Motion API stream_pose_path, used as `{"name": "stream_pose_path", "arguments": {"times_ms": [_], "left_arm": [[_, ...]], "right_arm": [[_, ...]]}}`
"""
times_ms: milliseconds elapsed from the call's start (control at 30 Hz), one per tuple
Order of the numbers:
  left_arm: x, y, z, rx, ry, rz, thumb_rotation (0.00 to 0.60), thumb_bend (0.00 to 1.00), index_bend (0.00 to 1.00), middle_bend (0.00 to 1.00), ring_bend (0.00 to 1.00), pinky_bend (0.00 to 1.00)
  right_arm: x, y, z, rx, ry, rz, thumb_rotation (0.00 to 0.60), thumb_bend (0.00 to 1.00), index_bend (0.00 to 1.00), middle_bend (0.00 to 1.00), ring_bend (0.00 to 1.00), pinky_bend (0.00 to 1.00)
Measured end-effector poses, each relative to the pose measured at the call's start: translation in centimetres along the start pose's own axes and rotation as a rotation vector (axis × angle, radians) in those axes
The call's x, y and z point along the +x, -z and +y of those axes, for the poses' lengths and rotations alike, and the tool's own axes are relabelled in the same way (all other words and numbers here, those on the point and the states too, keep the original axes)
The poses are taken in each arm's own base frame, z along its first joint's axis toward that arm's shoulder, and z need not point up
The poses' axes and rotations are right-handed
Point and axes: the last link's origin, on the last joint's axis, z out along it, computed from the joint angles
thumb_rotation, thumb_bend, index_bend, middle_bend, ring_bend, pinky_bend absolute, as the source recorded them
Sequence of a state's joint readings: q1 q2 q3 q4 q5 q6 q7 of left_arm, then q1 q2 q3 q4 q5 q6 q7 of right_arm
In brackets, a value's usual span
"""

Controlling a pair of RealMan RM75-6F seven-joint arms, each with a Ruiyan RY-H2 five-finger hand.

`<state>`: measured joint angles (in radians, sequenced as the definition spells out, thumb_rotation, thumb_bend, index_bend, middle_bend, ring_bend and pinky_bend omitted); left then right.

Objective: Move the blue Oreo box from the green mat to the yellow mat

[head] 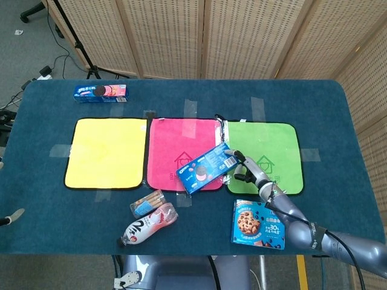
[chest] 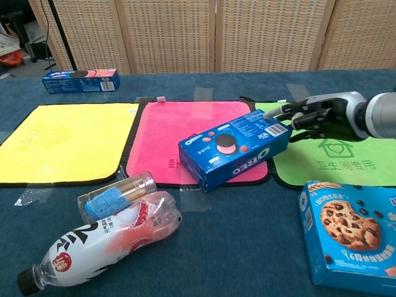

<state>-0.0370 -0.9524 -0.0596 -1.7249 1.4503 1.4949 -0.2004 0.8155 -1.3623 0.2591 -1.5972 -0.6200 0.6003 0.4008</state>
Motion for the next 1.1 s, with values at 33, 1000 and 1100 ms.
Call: {"name": "stream_pose_path", "arguments": {"times_ms": [33,1000,1100], "left_arm": [[0.0,0.0,0.0,0.0,0.0,0.0,0.6,0.0,0.0,0.0,0.0,0.0],[-0.2,-0.5,0.3,-0.029,-0.012,-0.006,0.6,0.0,0.0,0.0,0.0,0.0],[-0.3,-0.8,0.6,-0.052,-0.008,-0.012,0.6,0.0,0.0,0.0,0.0,0.0]], "right_arm": [[-0.5,-0.2,-0.5,0.004,0.006,-0.003,0.6,1.0,0.11,0.01,0.0,0.07],[1.7,2.2,-6.2,0.349,0.305,0.218,0.6,0.6,0.11,0.0,0.0,0.07],[3.0,4.6,-5.9,0.434,0.451,0.316,0.6,0.48,0.1,0.0,0.0,0.07]]}}
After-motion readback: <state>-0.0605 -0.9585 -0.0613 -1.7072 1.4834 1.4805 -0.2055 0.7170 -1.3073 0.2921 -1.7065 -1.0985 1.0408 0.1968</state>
